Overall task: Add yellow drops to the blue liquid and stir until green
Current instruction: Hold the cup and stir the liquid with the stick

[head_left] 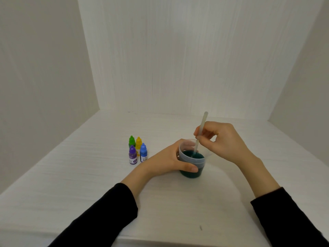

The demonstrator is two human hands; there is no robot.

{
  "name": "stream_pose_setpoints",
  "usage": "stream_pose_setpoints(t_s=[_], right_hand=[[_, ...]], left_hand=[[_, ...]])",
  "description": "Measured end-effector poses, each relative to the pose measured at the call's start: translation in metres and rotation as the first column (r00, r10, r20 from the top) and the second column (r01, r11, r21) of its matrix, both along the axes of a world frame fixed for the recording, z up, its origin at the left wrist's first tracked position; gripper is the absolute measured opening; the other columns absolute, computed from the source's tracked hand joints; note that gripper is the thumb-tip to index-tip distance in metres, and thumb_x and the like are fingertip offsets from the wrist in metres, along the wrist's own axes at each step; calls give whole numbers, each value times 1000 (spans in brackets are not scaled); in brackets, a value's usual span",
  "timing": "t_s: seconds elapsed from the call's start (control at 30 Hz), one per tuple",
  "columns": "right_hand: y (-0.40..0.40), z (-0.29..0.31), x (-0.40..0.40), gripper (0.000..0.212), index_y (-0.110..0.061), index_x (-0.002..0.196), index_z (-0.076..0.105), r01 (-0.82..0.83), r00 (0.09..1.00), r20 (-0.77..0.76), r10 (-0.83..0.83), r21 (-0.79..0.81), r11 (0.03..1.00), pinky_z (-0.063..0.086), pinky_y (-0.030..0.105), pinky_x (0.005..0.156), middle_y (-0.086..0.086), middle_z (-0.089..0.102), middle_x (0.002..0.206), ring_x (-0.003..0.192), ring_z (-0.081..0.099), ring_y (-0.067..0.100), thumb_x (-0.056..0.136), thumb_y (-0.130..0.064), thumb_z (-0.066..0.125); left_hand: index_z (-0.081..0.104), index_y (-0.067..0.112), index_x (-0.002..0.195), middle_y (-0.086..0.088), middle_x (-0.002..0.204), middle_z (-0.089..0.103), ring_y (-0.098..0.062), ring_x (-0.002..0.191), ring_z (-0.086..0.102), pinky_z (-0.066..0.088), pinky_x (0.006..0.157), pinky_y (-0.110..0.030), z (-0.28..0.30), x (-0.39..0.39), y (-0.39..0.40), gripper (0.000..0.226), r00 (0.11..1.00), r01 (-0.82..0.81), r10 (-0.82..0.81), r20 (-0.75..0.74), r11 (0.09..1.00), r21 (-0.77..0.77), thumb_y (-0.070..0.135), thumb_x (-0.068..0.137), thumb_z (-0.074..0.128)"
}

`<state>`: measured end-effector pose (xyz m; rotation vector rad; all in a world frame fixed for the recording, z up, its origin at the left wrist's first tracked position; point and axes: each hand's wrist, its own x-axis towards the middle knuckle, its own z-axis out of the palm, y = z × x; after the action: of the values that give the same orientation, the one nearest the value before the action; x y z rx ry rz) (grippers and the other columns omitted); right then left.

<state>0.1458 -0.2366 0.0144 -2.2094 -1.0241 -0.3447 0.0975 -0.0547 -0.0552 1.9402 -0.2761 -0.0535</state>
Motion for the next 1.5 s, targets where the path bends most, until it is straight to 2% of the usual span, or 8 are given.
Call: stream_pose_setpoints(t_s=[0.27, 0.43, 0.63, 0.73, 0.9, 1.13, 1.23, 1.5], right_hand=[[-6, 8, -10, 30, -28, 68, 67, -82, 989, -121, 89, 62, 995, 54, 21, 67, -4, 70, 68, 64, 65, 6, 73, 1, 66], [1, 6, -17, 25, -24, 74, 70, -185, 957, -201, 208, 129, 974, 54, 22, 74, -4, 71, 73, 71, 69, 13, 76, 1, 68], [8, 0, -15, 17, -23, 86, 71, -205, 928, -275, 250, 183, 962, 55, 24, 81, -5, 74, 82, 81, 71, 10, 82, -8, 67], [11, -3, -12, 19, -34, 89, 70, -163, 952, -237, 196, 153, 975, 55, 20, 80, -13, 73, 84, 84, 68, 4, 84, -17, 67], [12, -5, -6, 15, -37, 92, 67, -78, 987, -132, 87, 67, 995, 52, 13, 75, -19, 70, 88, 83, 65, -2, 87, -24, 63], [-2, 1, 0, 20, -36, 85, 66, -19, 998, -53, 21, 23, 1000, 51, 17, 74, -20, 68, 83, 79, 64, -2, 84, -16, 65], [-6, 4, 0, 26, -37, 77, 66, -9, 999, -38, 9, 15, 1000, 52, 19, 71, -16, 70, 78, 75, 64, 0, 79, -11, 65], [-8, 9, -9, 28, -22, 65, 69, -127, 971, -190, 144, 101, 987, 54, 23, 68, 0, 69, 66, 61, 66, 11, 71, 5, 66]], left_hand=[[47, 30, 132, 17, 125, 60, 1, 118, 54, 47, 96, -21, -2, 1, 1, 69, 1000, -12, 12, 2, 1000, -6, 26, 73, 82], [50, 39, 119, 31, 115, 61, 11, 111, 54, 45, 87, -9, 2, -2, -1, 56, 1000, -3, 3, 3, 1000, 0, 20, 76, 81], [45, 27, 136, 14, 132, 58, 0, 121, 53, 46, 100, -23, 0, 0, 0, 69, 999, 24, -23, 28, 999, -45, 16, 77, 80], [47, 41, 126, 31, 119, 60, 10, 112, 55, 44, 88, -9, 4, -3, -1, 64, 999, 36, -35, 27, 999, -22, 13, 78, 79], [47, 28, 131, 12, 127, 58, -1, 115, 56, 47, 93, -19, 1, -1, 0, 68, 1000, 8, -7, 22, 999, -38, 26, 73, 81], [51, 37, 119, 28, 109, 62, 7, 105, 58, 48, 83, -13, 0, -1, 0, 56, 1000, 12, -12, -3, 1000, -22, 19, 76, 81], [48, 37, 121, 21, 117, 61, 8, 105, 57, 48, 84, -13, -1, 0, 1, 59, 1000, -3, 3, -7, 1000, -21, 21, 76, 82], [47, 28, 131, 14, 124, 61, -3, 116, 56, 48, 95, -23, -1, 0, 0, 72, 1000, -8, 8, 11, 1000, -7, 32, 68, 82]])
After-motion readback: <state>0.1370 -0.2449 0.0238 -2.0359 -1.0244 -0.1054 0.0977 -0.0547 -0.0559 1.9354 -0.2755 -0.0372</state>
